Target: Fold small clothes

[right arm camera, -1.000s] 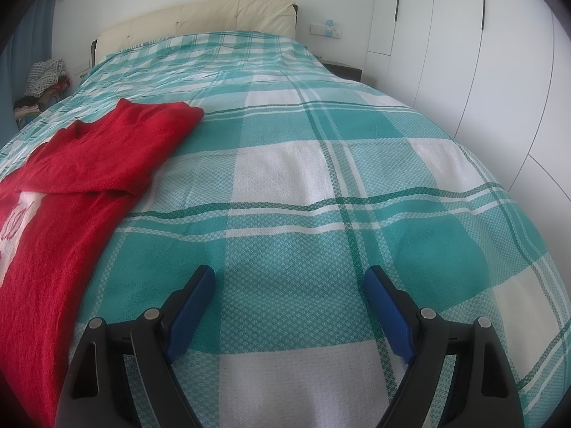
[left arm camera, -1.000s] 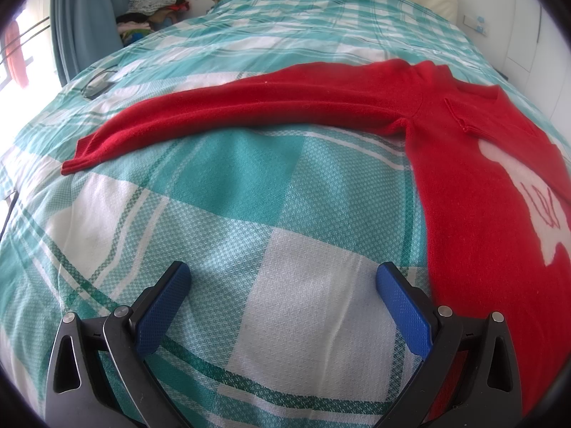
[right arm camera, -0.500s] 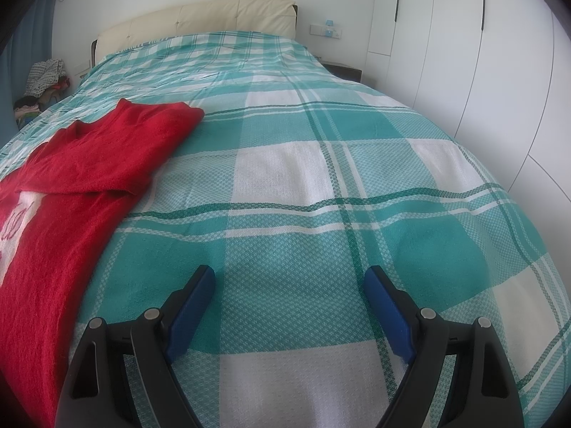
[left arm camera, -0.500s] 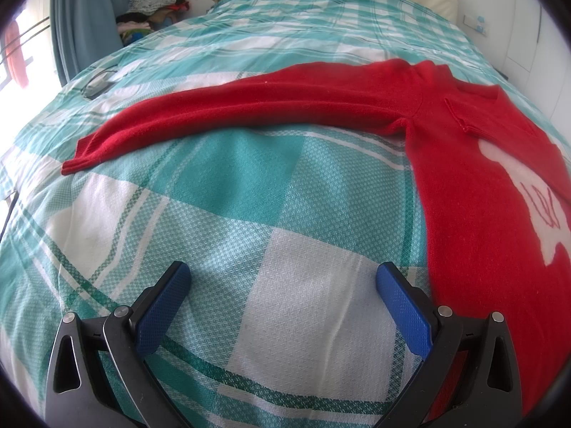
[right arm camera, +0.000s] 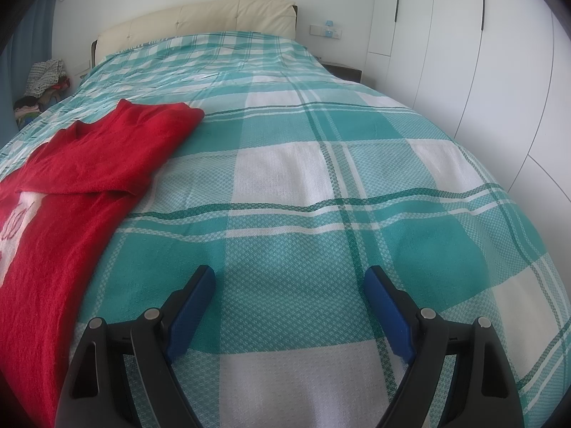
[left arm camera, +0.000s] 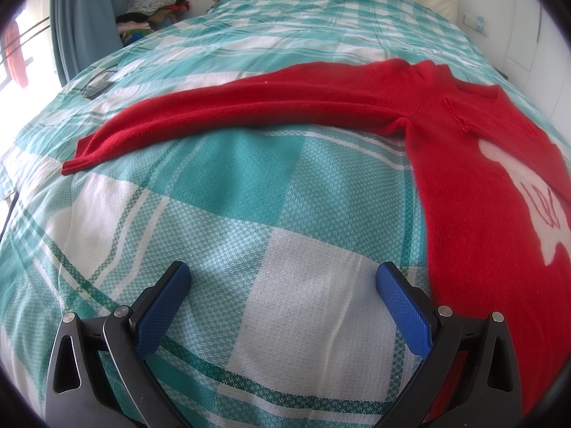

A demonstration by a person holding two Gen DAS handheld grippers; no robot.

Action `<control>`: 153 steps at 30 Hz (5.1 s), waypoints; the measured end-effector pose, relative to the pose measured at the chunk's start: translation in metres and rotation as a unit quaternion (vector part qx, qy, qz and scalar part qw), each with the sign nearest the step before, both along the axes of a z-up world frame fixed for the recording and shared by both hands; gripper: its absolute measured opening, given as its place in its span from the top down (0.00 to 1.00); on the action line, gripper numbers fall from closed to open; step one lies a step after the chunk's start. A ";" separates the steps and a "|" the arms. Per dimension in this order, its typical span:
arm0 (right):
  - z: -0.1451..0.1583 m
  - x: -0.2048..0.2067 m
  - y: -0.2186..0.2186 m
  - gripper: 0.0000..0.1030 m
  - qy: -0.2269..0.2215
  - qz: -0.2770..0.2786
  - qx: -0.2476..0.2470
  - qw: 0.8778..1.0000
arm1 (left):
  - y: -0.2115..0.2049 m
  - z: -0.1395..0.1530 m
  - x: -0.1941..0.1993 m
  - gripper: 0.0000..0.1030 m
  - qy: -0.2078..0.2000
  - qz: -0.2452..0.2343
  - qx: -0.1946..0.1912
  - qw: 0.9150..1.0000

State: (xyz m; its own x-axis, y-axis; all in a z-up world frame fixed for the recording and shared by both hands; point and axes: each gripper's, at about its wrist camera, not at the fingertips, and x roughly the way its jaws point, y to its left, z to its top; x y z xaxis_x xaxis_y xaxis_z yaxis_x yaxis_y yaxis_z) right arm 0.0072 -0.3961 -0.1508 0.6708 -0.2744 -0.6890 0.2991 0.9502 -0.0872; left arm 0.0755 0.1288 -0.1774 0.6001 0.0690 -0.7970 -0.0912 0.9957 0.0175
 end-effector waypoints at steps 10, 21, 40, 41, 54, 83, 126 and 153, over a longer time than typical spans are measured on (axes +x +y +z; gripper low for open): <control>0.000 0.000 0.000 0.18 0.000 0.000 0.000 1.000 | 0.000 0.000 0.000 0.00 0.000 0.000 0.000 1.000; 0.000 0.000 0.000 0.18 0.000 0.000 0.000 1.000 | 0.002 0.011 0.000 0.01 0.010 0.008 0.000 1.000; 0.000 0.000 -0.002 0.17 0.002 -0.002 -0.007 1.000 | 0.252 0.010 0.089 0.20 0.062 0.264 -0.209 0.939; 0.001 0.000 -0.002 0.17 0.002 -0.002 -0.007 1.000 | 0.251 0.010 0.093 0.28 0.059 0.265 -0.200 0.942; 0.000 0.001 0.000 0.17 0.004 -0.004 -0.012 1.000 | 0.106 0.183 0.116 0.94 -0.077 0.053 -0.134 0.987; -0.001 -0.001 -0.001 0.17 -0.004 -0.003 -0.004 1.000 | -0.111 0.131 0.053 0.14 0.041 -0.207 -0.046 0.976; -0.017 -0.109 0.086 0.69 0.151 0.183 0.412 0.880 | -0.032 0.030 -0.109 0.56 0.144 -0.144 -0.149 0.968; 0.063 -0.024 0.045 0.97 0.031 0.160 0.372 0.914 | -0.026 0.103 0.006 0.99 0.074 -0.149 -0.263 0.951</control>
